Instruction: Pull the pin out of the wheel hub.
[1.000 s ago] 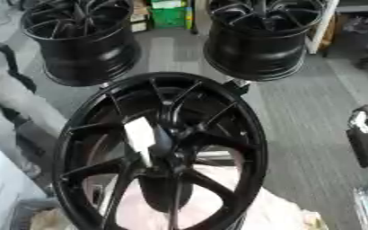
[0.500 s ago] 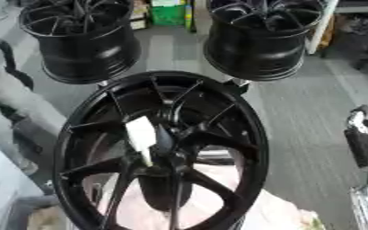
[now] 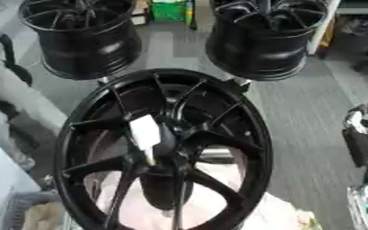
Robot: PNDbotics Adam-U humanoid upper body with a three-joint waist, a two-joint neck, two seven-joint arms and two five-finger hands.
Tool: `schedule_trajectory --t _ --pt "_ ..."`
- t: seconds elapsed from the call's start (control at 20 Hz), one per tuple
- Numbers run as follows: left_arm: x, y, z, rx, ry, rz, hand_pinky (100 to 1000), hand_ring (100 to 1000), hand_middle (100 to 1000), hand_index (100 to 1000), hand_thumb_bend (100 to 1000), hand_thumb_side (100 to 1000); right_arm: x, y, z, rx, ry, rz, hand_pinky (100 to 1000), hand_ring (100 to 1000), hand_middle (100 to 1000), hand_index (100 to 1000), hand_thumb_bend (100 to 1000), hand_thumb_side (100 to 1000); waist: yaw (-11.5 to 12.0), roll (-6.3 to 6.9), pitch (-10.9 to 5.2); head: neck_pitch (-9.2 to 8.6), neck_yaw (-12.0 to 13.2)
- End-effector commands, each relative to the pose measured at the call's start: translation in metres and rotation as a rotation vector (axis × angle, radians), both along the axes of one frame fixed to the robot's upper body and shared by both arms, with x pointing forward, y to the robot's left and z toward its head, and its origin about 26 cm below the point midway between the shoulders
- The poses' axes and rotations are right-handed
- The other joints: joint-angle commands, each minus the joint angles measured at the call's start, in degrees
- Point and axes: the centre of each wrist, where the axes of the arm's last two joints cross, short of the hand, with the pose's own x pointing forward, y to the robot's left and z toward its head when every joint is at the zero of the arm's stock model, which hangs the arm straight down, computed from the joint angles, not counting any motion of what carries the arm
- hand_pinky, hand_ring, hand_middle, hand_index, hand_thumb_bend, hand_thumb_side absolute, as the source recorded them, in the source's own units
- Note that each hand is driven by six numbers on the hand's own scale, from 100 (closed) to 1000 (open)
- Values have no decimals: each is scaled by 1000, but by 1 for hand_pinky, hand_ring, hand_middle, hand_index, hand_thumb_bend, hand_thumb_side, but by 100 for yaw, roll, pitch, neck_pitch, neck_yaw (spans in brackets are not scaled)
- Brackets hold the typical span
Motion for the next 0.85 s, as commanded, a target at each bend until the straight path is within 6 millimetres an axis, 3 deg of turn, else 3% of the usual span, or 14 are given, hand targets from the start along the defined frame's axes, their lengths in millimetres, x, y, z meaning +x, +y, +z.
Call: schedule_trajectory --t 0.05,0.25,0.45,0.85 --pt "-2 -30 8 -107 -48 -36 705 613 678 732 100 764 3 -1 7 -12 -21 14 506 687 734 790 100 496 28 -4 -45 -14 13" --pt "-15 -46 10 -238 -16 -65 700 605 667 728 100 777 2 -1 6 -10 -22 11 506 687 734 790 100 496 49 -21 -51 -14 4" --pt "-29 -44 38 -501 80 -114 697 599 660 725 100 787 3 0 7 -9 -22 15 506 687 734 791 100 497 80 -24 -41 -14 26" --pt "-39 -48 41 -568 156 -83 693 593 652 721 100 805 3 1 7 -7 -24 20 507 687 734 790 100 496 98 -50 -19 -14 26"
